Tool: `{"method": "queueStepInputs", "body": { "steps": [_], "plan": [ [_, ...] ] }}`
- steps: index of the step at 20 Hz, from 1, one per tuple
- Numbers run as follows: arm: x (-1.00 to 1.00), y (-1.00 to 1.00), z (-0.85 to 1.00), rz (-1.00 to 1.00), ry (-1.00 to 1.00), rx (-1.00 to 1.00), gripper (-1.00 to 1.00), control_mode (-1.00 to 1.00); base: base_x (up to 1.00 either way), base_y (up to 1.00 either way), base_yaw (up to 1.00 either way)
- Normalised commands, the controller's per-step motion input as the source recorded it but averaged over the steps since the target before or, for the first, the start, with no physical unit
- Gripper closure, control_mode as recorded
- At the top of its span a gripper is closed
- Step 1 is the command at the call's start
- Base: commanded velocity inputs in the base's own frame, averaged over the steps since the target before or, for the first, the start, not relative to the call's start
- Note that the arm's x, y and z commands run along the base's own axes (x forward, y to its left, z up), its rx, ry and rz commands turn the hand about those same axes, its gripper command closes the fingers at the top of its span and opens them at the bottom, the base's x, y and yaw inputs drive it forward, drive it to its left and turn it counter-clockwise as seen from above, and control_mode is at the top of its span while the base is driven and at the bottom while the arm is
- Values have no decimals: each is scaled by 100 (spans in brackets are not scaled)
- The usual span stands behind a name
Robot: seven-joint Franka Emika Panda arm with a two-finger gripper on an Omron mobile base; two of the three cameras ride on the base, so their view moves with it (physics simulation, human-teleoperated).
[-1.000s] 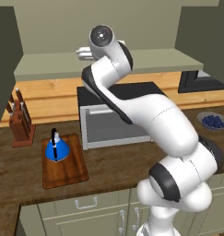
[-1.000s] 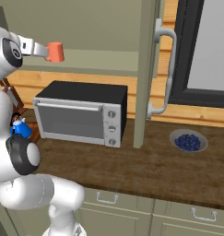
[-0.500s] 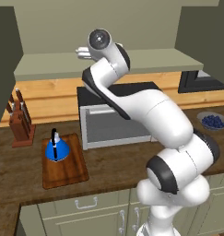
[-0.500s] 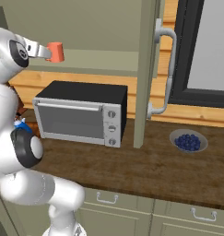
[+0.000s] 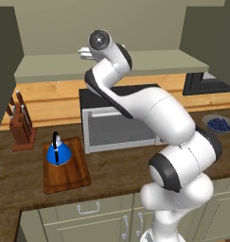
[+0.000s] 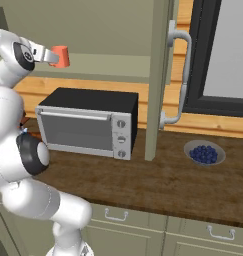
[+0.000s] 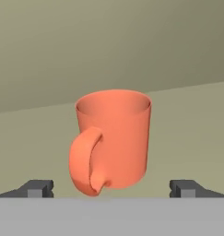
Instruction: Pick the kettle from the counter and place it on the tray. Then pick the mug from the cabinet and place it on the tray. Then close the cabinet doors.
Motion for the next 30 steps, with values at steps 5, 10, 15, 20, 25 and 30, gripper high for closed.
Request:
{"method": "queueStepInputs", "body": {
  "steps": [5, 10, 15, 20, 25, 30],
  "plan": [
    [20, 1, 0, -8, 0, 0, -100, -100, 0, 0, 0],
    [16, 6, 0, -4, 0, 0, -100, -100, 0, 0, 0],
    [15, 11, 0, 0, 0, 0, -100, -100, 0, 0, 0],
    [22, 0, -5, 0, 0, 0, -100, -100, 0, 0, 0],
    [17, 0, -10, 0, 0, 0, -100, -100, 0, 0, 0],
    [9, 0, -2, 0, 0, 0, 100, -100, 0, 0, 0]
  ]
}}
